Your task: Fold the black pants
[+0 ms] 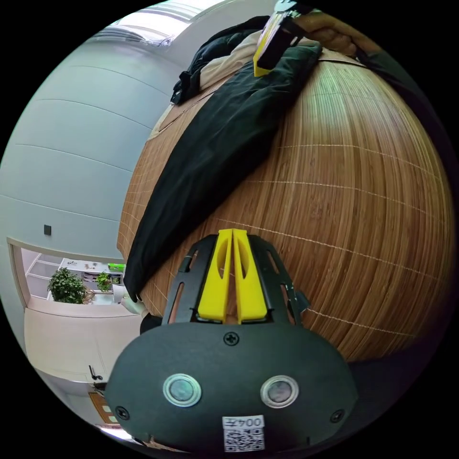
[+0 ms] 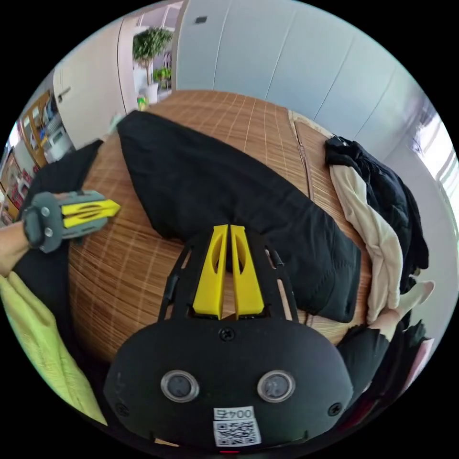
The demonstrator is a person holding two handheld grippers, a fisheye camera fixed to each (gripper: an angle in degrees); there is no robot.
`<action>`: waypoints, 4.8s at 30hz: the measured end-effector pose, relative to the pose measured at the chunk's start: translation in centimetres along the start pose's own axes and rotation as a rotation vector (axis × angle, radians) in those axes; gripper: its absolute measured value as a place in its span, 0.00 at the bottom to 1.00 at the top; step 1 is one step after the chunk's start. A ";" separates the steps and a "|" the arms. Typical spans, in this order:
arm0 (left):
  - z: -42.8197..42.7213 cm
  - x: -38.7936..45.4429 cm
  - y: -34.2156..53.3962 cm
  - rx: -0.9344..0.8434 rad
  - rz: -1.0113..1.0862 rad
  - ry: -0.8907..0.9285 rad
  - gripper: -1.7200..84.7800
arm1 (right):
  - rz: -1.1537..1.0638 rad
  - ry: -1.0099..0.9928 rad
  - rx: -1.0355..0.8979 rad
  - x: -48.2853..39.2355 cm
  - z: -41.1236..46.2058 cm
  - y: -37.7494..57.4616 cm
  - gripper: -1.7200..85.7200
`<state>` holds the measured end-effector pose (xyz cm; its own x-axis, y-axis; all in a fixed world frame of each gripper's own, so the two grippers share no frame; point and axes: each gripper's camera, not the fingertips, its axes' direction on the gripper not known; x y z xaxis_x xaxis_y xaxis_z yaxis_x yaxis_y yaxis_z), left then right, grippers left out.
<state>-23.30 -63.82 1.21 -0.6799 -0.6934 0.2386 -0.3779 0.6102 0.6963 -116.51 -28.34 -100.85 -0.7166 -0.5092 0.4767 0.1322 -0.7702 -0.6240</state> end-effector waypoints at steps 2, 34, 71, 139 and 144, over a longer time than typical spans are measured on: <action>0.2 -0.9 0.0 -0.013 -0.039 -0.003 0.03 | 0.052 -0.068 0.055 -0.9 -2.3 -0.1 0.07; 17.1 -23.6 3.5 -0.231 -0.277 0.042 0.02 | -0.207 -0.156 -0.128 -12.1 -5.6 -39.2 0.04; 24.9 -35.0 11.9 -0.106 -0.252 -0.103 0.04 | -0.066 -0.254 -0.199 -6.2 -15.1 -37.0 0.01; 50.6 -73.4 74.2 0.871 -1.762 1.057 0.08 | -0.317 -0.920 -0.397 -10.5 16.6 -85.1 0.08; 39.3 -72.0 68.1 1.028 -1.577 0.895 0.07 | -0.405 -0.869 -0.279 -9.0 10.2 -82.1 0.08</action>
<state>-24.73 42.72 4.82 0.8015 -0.4774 0.3600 -0.5470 -0.8286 0.1190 -113.94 35.60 -47.61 0.0923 -0.4179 0.9038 -0.2566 -0.8870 -0.3839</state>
